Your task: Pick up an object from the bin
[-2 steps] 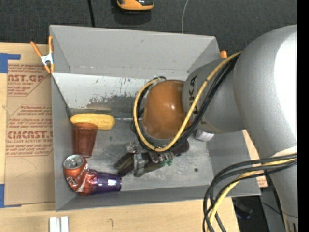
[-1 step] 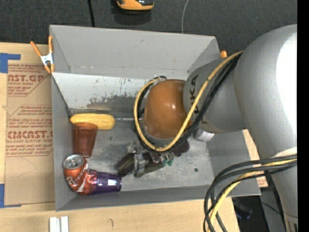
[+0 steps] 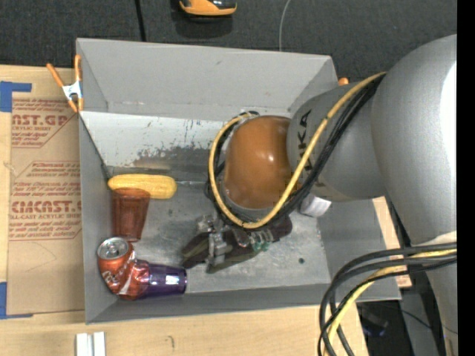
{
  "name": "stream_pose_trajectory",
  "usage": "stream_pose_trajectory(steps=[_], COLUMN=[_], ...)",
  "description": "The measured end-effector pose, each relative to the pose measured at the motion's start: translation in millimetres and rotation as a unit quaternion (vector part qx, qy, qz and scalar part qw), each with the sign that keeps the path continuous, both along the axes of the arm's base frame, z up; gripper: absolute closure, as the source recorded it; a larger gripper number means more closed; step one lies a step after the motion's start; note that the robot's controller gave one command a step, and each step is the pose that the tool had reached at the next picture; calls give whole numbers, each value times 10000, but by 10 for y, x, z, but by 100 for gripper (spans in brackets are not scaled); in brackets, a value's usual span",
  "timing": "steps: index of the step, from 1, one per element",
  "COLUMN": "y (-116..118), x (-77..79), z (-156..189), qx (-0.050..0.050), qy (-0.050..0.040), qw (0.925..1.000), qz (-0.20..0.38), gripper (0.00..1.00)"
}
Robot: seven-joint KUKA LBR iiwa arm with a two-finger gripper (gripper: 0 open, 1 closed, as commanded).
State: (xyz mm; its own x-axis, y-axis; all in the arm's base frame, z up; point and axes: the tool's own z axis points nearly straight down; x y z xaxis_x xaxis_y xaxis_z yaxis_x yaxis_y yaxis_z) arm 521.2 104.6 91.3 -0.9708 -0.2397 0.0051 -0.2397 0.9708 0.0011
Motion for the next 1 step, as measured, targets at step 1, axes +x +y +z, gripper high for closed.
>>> stream_pose_trajectory(steps=[1], y=[4], x=[20], z=[120], qx=[5], qy=[-36], qw=[10000], qz=[-2], gripper=[100])
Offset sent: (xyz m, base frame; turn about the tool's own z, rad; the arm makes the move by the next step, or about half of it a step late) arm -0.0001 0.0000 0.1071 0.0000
